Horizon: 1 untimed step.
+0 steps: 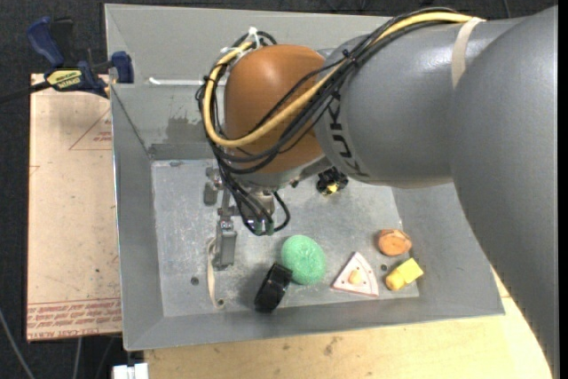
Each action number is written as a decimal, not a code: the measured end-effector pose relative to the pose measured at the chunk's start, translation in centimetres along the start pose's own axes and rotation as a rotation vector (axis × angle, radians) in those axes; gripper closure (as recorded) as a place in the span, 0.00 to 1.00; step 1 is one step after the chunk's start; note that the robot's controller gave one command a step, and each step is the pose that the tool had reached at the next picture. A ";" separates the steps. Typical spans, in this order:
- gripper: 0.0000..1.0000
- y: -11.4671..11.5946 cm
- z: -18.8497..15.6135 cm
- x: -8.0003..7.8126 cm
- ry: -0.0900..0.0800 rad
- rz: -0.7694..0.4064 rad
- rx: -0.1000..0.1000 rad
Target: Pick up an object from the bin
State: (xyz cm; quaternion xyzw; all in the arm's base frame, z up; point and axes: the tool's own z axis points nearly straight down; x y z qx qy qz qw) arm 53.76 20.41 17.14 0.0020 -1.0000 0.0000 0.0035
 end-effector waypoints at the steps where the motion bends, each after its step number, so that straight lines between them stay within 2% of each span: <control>1: 1.00 -0.1 -0.5 -0.2 -0.007 0.005 -0.001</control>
Offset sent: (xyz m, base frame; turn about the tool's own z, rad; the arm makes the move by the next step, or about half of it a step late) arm 0.0000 0.0000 0.0000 0.0000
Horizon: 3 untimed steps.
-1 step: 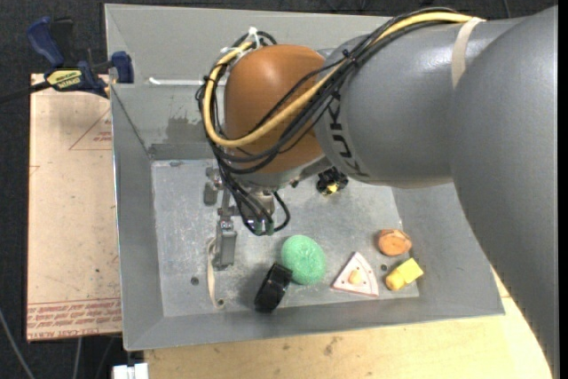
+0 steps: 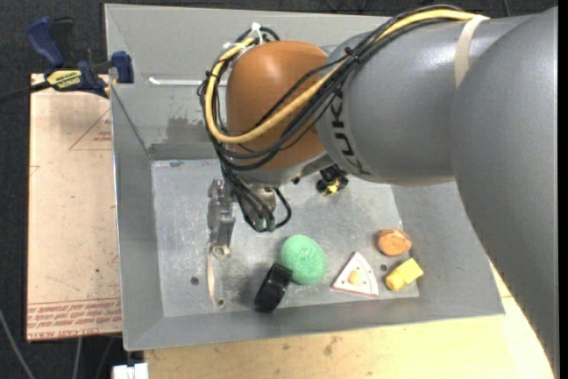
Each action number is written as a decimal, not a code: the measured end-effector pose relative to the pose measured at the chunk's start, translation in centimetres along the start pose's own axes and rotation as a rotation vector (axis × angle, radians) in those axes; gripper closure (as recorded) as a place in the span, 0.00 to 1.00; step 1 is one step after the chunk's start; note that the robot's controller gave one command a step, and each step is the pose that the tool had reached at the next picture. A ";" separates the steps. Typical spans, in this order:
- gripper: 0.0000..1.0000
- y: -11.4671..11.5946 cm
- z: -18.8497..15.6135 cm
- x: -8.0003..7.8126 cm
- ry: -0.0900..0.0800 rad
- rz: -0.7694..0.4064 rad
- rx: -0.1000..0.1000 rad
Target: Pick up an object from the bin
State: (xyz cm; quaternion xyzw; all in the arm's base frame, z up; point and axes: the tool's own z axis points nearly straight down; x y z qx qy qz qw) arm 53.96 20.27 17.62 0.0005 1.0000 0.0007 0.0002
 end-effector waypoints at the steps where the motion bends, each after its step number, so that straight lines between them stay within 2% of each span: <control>1: 0.00 0.0 0.0 0.0 0.000 0.000 0.000; 2: 0.00 0.0 0.0 0.0 0.000 0.000 0.000; 3: 0.00 -1.9 3.7 0.6 -0.006 -0.067 -0.002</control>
Offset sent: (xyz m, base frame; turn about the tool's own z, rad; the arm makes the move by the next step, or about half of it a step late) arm 0.0000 0.0000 0.0000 0.0000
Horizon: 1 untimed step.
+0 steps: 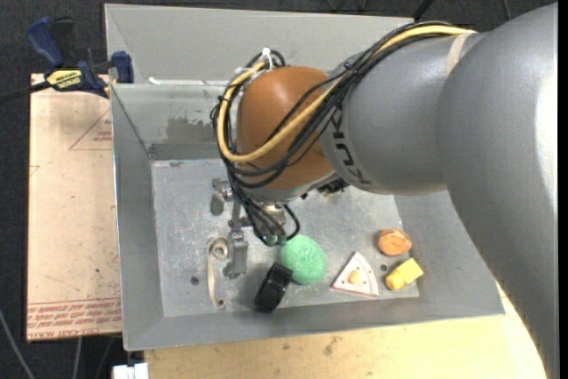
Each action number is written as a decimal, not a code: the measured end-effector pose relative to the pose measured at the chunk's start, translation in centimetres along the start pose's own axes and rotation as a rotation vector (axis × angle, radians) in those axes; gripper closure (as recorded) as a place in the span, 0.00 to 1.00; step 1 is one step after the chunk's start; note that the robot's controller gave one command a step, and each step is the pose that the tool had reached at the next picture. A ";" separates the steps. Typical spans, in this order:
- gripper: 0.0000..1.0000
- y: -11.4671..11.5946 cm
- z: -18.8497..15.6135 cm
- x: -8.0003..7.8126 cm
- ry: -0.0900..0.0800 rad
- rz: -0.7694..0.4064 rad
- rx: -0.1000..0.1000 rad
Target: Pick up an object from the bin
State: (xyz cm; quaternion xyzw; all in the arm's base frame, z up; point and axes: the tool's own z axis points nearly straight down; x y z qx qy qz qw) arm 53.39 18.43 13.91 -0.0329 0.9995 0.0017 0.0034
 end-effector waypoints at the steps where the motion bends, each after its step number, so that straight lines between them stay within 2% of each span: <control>1: 0.00 -1.4 4.2 0.0 0.005 0.072 0.002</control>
Offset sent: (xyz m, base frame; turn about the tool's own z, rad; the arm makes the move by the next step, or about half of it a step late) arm -0.0553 -0.0847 -0.0651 -0.2150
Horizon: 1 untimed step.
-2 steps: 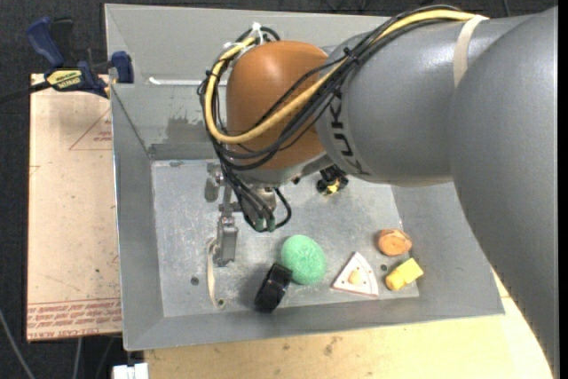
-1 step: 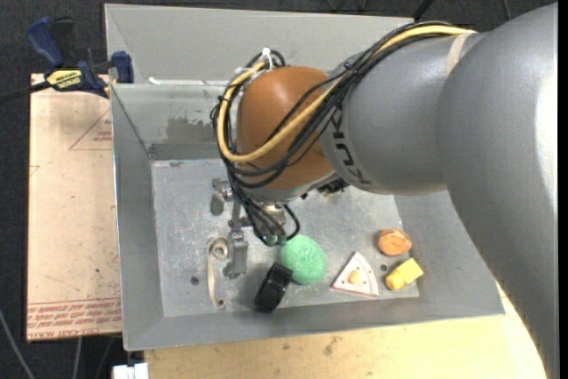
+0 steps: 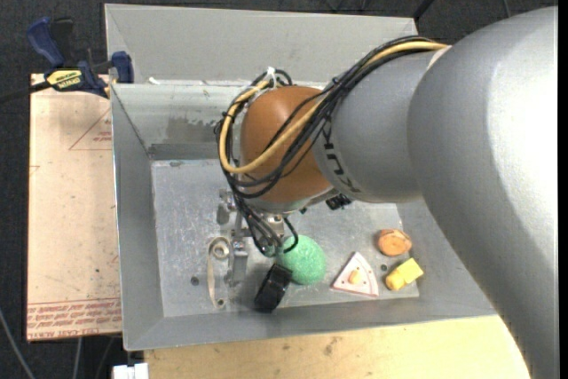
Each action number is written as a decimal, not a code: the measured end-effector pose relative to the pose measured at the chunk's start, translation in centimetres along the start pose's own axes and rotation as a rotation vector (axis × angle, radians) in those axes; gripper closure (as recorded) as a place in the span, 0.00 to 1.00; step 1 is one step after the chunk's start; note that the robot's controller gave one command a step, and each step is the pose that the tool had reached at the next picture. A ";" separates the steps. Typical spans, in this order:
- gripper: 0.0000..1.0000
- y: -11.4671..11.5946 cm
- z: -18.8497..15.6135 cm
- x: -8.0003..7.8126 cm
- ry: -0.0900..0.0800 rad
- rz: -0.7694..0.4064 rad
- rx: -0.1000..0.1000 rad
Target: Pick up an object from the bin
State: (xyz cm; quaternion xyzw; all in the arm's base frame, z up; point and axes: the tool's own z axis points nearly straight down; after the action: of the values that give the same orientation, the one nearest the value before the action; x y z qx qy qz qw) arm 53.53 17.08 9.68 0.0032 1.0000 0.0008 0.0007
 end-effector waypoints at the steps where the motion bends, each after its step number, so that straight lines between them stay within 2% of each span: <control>1: 0.00 -2.7 1.3 2.2 0.002 0.056 0.001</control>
Offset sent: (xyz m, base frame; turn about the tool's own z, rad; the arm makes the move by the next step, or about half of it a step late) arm 0.0173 -0.0901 -0.0268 -0.1796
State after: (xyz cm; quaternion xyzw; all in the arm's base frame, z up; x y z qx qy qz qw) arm 51.31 14.41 8.35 0.0312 0.9995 0.0004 -0.0004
